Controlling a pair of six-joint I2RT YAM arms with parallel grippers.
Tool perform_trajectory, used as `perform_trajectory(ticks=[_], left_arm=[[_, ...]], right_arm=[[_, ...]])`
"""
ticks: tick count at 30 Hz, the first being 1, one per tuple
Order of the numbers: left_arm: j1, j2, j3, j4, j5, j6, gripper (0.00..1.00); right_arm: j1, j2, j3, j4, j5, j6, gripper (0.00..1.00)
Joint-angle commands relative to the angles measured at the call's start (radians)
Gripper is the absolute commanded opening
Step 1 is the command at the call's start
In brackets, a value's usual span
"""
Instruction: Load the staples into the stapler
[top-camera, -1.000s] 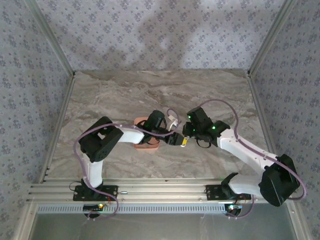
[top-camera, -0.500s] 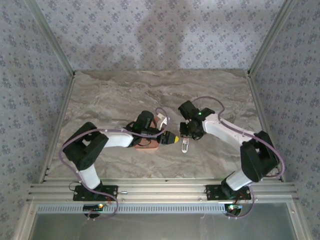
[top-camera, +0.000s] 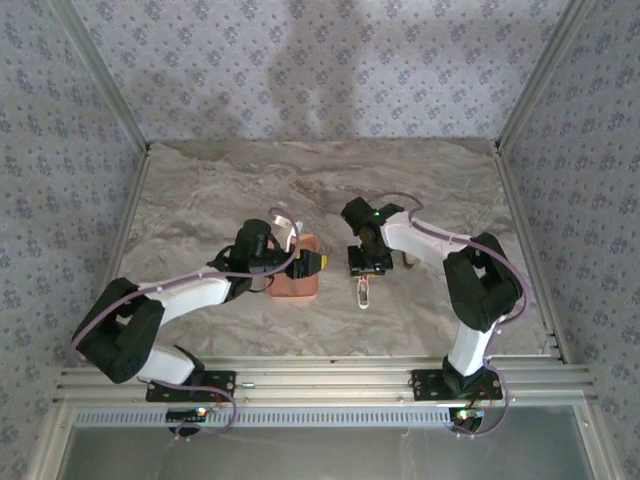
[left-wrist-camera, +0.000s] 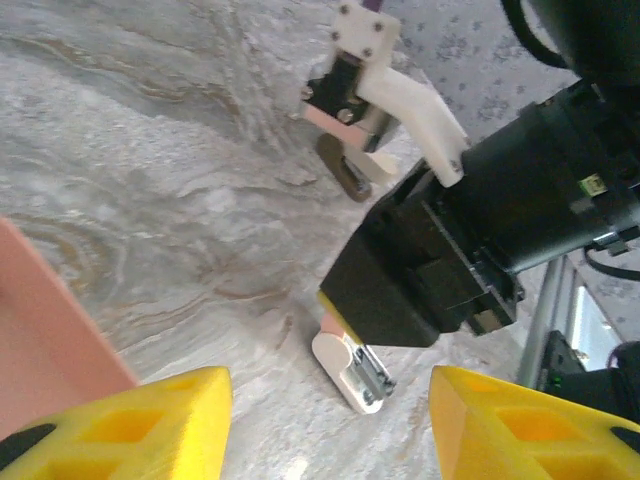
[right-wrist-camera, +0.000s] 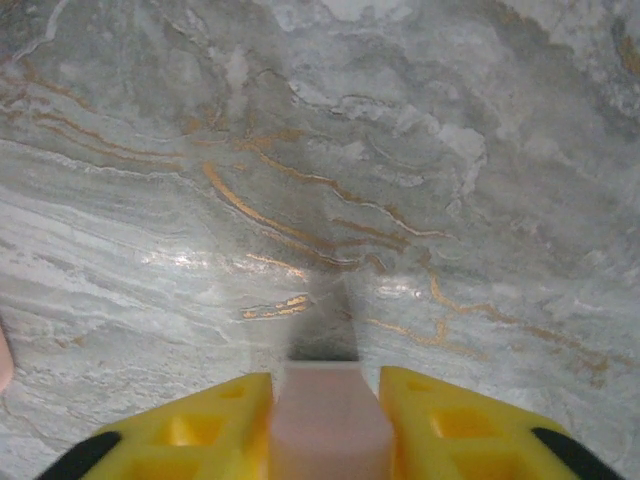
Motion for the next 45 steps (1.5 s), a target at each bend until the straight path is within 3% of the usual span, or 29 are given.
perform_trajectory(ticks=[1, 3, 8, 15, 30, 45], left_arm=[[0.023, -0.027, -0.024, -0.036, -0.031, 0.038, 0.55], [0.03, -0.031, -0.031, -0.037, -0.032, 0.043, 0.55], [0.039, -0.037, -0.042, -0.04, -0.03, 0.049, 0.55], [0.057, -0.047, -0.075, -0.02, -0.047, 0.04, 0.55], [0.085, -0.049, -0.105, 0.0, -0.044, 0.043, 0.55], [0.089, -0.044, -0.11, 0.007, -0.043, 0.044, 0.56]], right_arm=[[0.003, -0.011, 0.045, -0.044, 0.023, -0.028, 0.43], [0.006, -0.041, 0.053, -0.054, 0.04, -0.023, 0.48], [0.023, -0.141, 0.058, -0.094, 0.11, 0.014, 0.49], [0.104, -0.241, -0.032, -0.095, 0.102, 0.162, 0.3], [0.169, -0.07, -0.091, -0.034, 0.024, 0.202, 0.29], [0.186, 0.017, -0.068, -0.089, 0.086, 0.194, 0.3]])
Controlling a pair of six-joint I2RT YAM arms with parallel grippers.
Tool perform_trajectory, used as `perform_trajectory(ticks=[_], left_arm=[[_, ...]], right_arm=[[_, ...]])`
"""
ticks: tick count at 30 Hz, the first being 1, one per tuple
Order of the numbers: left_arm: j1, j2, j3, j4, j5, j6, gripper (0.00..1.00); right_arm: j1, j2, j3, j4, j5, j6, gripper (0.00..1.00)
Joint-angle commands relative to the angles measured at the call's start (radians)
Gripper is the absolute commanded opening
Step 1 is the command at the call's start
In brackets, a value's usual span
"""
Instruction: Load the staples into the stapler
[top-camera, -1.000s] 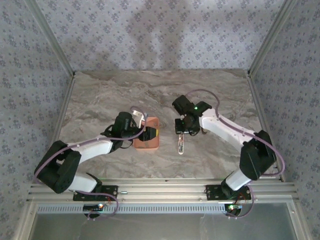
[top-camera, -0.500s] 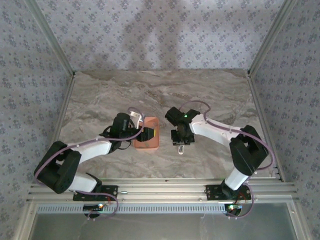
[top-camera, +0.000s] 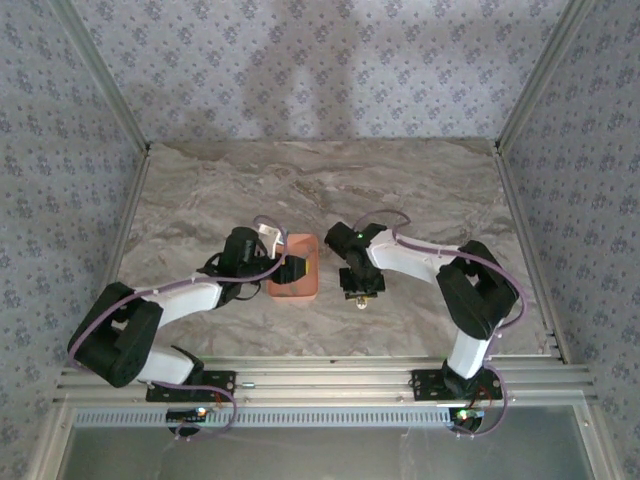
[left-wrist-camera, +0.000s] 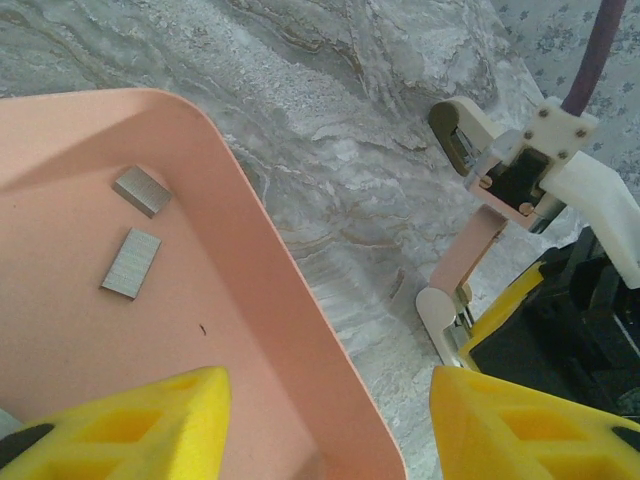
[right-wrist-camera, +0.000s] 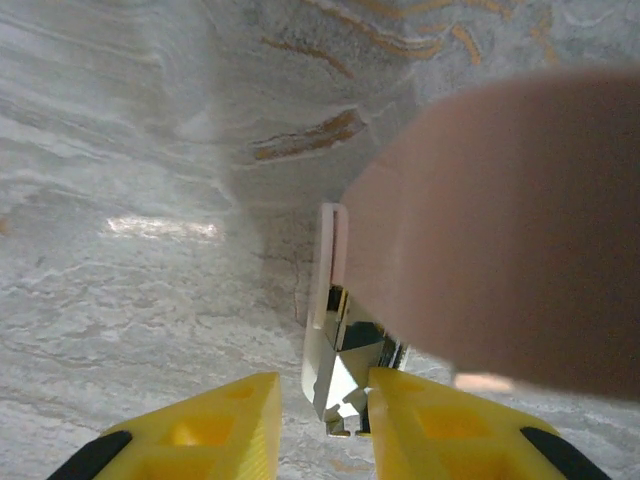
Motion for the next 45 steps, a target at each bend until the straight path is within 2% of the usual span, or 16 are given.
perform_trajectory(ticks=[1, 10, 18, 22, 25, 29, 31, 35, 40, 45], left_arm=[[0.007, -0.018, -0.008, 0.035, 0.002, 0.014, 0.55], [0.008, -0.014, -0.008, 0.038, 0.004, 0.016, 0.56], [0.008, -0.004, -0.005, 0.042, 0.01, 0.018, 0.56], [0.008, -0.004, -0.005, 0.045, 0.011, 0.017, 0.55], [0.008, -0.002, -0.005, 0.047, 0.01, 0.016, 0.55], [0.007, 0.0, -0.003, 0.049, 0.012, 0.016, 0.56], [0.008, -0.001, -0.003, 0.049, 0.013, 0.016, 0.56], [0.008, -0.004, -0.005, 0.045, 0.01, 0.017, 0.55], [0.008, -0.005, -0.006, 0.044, 0.007, 0.019, 0.55], [0.008, -0.004, -0.009, 0.045, 0.006, 0.019, 0.56]], right_arm=[[0.009, 0.029, 0.014, -0.052, 0.037, 0.011, 0.29], [0.017, 0.032, 0.026, -0.057, 0.06, 0.008, 0.17], [0.026, -0.069, 0.032, -0.055, 0.112, 0.027, 0.1], [0.026, -0.109, 0.028, -0.056, 0.095, 0.051, 0.08], [0.018, -0.102, 0.017, -0.054, 0.062, 0.055, 0.14], [0.014, -0.043, 0.017, -0.052, 0.029, 0.053, 0.29], [0.016, -0.016, 0.019, -0.045, 0.023, 0.048, 0.32], [0.017, 0.025, 0.021, -0.036, 0.022, 0.038, 0.34], [0.027, 0.075, 0.032, -0.067, 0.085, 0.023, 0.34], [0.052, 0.123, 0.087, -0.123, 0.155, 0.03, 0.25]])
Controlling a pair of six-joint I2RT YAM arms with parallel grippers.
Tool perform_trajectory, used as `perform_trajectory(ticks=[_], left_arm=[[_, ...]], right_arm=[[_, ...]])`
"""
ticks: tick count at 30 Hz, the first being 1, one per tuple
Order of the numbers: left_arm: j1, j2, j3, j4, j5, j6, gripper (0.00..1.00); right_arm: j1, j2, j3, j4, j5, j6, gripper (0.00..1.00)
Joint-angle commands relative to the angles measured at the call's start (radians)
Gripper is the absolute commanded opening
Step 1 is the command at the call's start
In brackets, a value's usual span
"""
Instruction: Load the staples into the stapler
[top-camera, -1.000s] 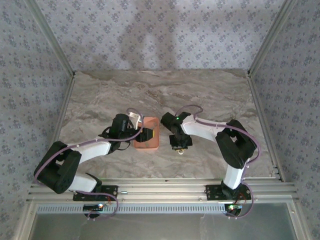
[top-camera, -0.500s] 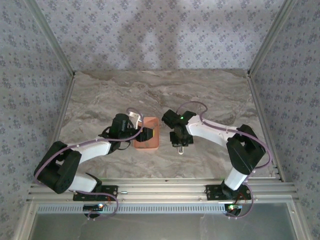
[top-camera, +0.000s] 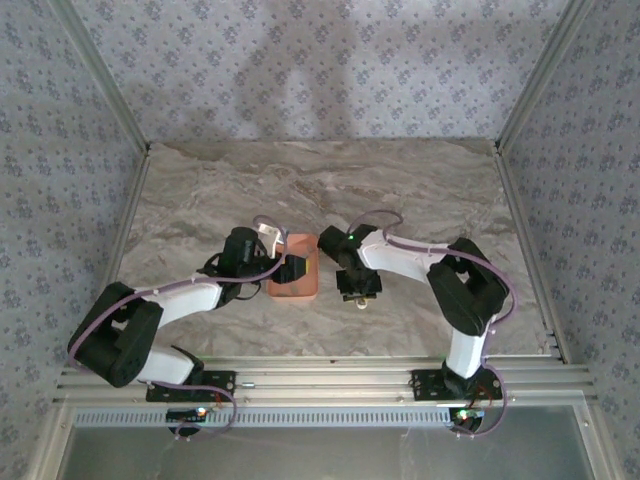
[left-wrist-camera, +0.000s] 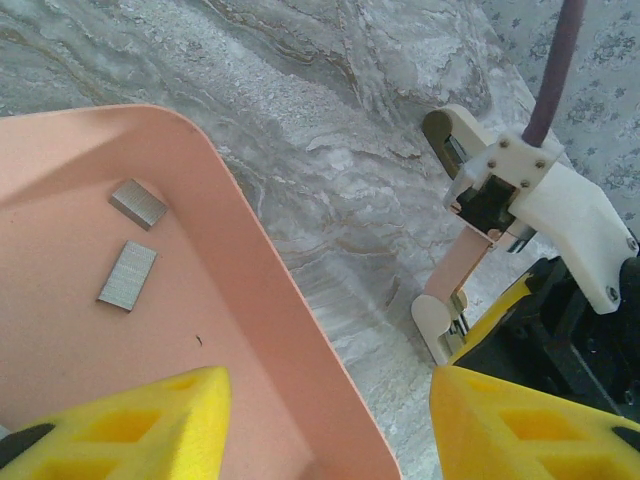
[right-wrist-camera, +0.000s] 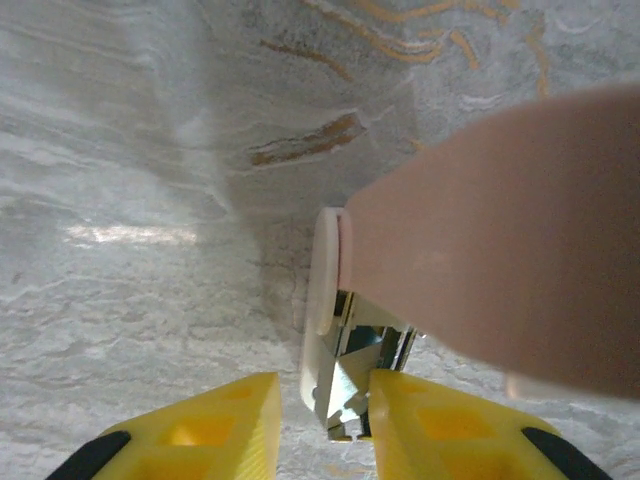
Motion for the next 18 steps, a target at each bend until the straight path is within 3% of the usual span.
perform_trajectory(ticks=[1, 6, 10, 18], left_arm=[[0.008, -0.004, -0.009, 0.02, 0.006, 0.018, 0.55], [0.008, -0.003, -0.01, 0.022, 0.006, 0.02, 0.55], [0.009, -0.003, -0.012, 0.025, 0.005, 0.02, 0.55], [0.008, -0.011, -0.014, 0.024, 0.008, 0.021, 0.55]], right_arm=[[0.017, 0.059, 0.024, -0.065, 0.097, 0.015, 0.24], [0.041, 0.086, 0.058, -0.125, 0.166, 0.027, 0.2], [0.057, 0.118, 0.084, -0.164, 0.207, 0.039, 0.28], [0.094, 0.134, 0.113, -0.185, 0.269, 0.055, 0.16]])
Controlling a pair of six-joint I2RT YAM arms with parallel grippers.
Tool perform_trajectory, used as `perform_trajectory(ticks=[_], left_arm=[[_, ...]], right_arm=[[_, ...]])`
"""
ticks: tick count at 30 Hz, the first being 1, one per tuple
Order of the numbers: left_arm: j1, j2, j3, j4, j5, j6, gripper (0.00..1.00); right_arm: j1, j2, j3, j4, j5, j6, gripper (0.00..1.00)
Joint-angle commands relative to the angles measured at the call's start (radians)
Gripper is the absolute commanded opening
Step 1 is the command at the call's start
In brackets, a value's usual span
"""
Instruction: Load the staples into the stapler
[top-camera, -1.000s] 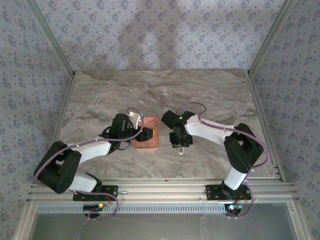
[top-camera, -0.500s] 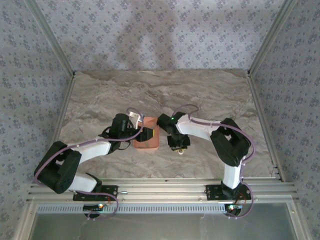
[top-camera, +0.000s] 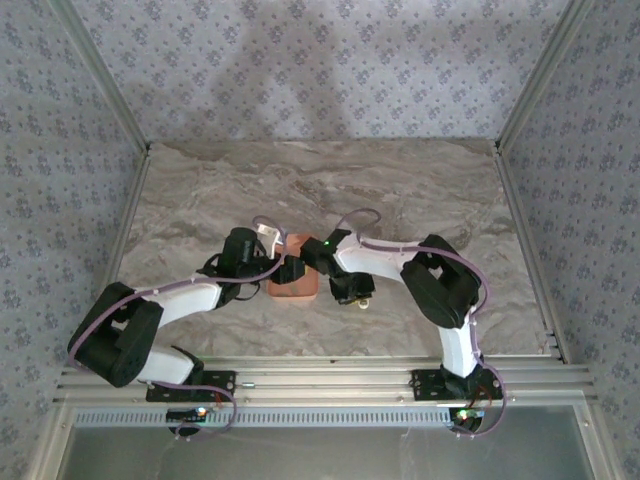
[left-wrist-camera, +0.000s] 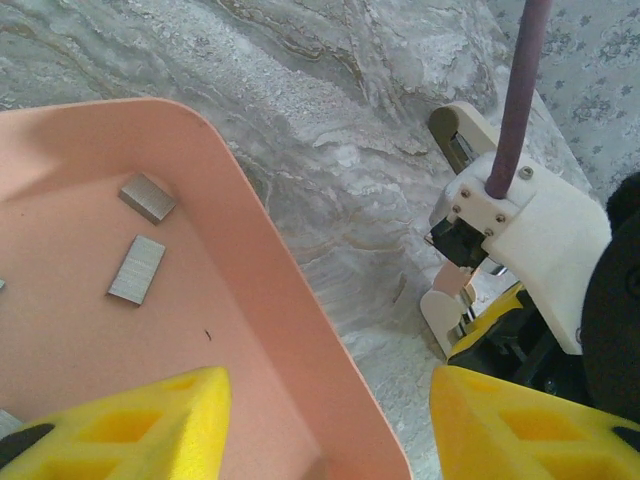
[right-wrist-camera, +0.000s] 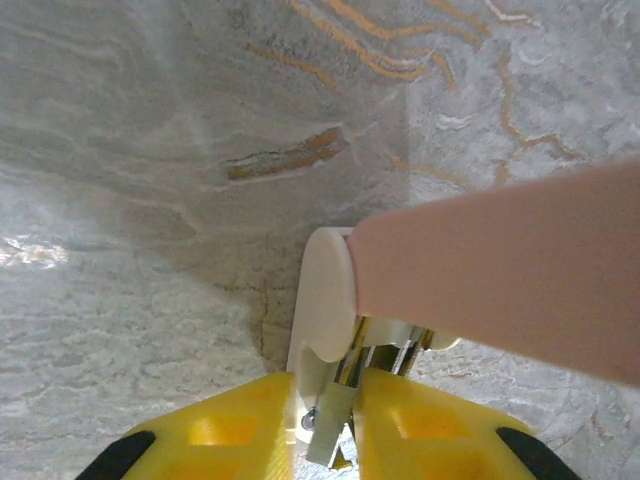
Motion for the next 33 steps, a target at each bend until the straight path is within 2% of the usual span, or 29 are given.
perform_trajectory(ticks=[1, 7, 14, 26, 33], left_arm=[[0.002, -0.013, -0.008, 0.024, 0.008, 0.015, 0.55], [0.002, -0.009, -0.01, 0.027, 0.009, 0.015, 0.56], [0.003, -0.006, -0.012, 0.03, 0.011, 0.015, 0.56], [0.002, 0.002, -0.012, 0.035, 0.016, 0.018, 0.56], [0.002, 0.0, -0.012, 0.033, 0.017, 0.02, 0.56]], right_arm=[[0.012, 0.012, 0.022, -0.063, 0.094, 0.027, 0.15], [0.025, -0.061, 0.03, -0.063, 0.133, 0.028, 0.12], [0.026, -0.088, 0.017, -0.04, 0.121, 0.025, 0.11], [0.019, -0.038, -0.015, 0.036, -0.025, -0.006, 0.12], [0.026, -0.067, 0.003, 0.02, 0.028, 0.004, 0.11]])
